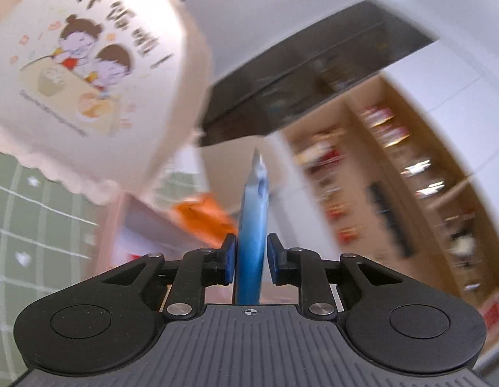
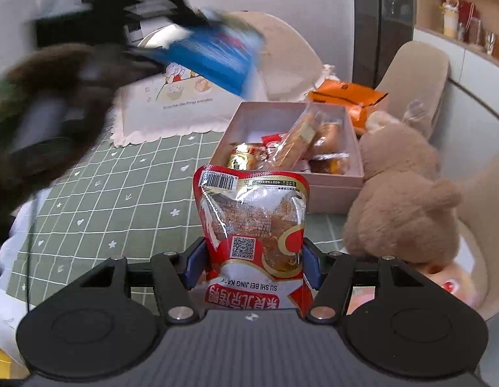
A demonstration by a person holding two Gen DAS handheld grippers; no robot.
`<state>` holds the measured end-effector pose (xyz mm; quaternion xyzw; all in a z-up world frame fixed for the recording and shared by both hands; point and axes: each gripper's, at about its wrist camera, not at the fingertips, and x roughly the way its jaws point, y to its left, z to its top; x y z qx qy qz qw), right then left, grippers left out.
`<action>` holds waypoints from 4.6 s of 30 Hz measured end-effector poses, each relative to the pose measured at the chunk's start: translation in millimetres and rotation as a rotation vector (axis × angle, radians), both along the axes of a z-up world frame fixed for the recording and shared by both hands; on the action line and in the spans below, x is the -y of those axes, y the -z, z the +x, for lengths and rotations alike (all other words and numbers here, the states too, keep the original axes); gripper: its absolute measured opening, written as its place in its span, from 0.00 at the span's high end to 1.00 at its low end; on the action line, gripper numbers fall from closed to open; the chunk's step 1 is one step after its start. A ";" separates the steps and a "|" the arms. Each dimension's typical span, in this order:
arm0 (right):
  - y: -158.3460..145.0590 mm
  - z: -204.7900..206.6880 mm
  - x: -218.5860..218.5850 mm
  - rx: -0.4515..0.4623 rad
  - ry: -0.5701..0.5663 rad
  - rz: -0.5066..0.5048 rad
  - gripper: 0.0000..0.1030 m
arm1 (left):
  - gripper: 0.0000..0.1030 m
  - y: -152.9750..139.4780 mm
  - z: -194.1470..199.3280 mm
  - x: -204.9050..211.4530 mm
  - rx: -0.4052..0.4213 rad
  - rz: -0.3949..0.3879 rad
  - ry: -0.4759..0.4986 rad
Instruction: Organize snacks
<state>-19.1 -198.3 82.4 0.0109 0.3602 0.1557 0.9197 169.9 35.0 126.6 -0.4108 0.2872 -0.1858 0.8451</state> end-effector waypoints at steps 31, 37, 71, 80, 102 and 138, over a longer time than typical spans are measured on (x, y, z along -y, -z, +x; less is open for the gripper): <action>20.8 88.1 -42.8 0.080 0.105 -0.041 0.19 | 0.77 94.4 -173.8 -23.1 -0.164 0.754 0.109; 68.7 56.7 -57.0 -0.033 0.106 -0.064 0.19 | 0.77 106.3 -173.9 -4.5 -0.130 0.810 0.099; 112.0 52.3 -57.0 0.091 0.268 -0.066 0.00 | 0.77 125.8 -159.5 21.4 0.064 0.865 0.033; 112.0 51.8 -57.5 0.091 0.270 -0.066 0.00 | 0.77 126.0 -159.3 22.1 0.067 0.875 0.035; 112.0 52.0 -57.6 0.091 0.270 -0.066 0.00 | 0.77 125.9 -160.0 23.7 0.066 0.876 0.031; 112.0 52.2 -57.6 0.091 0.269 -0.068 0.00 | 0.77 125.7 -160.6 24.8 0.067 0.882 0.028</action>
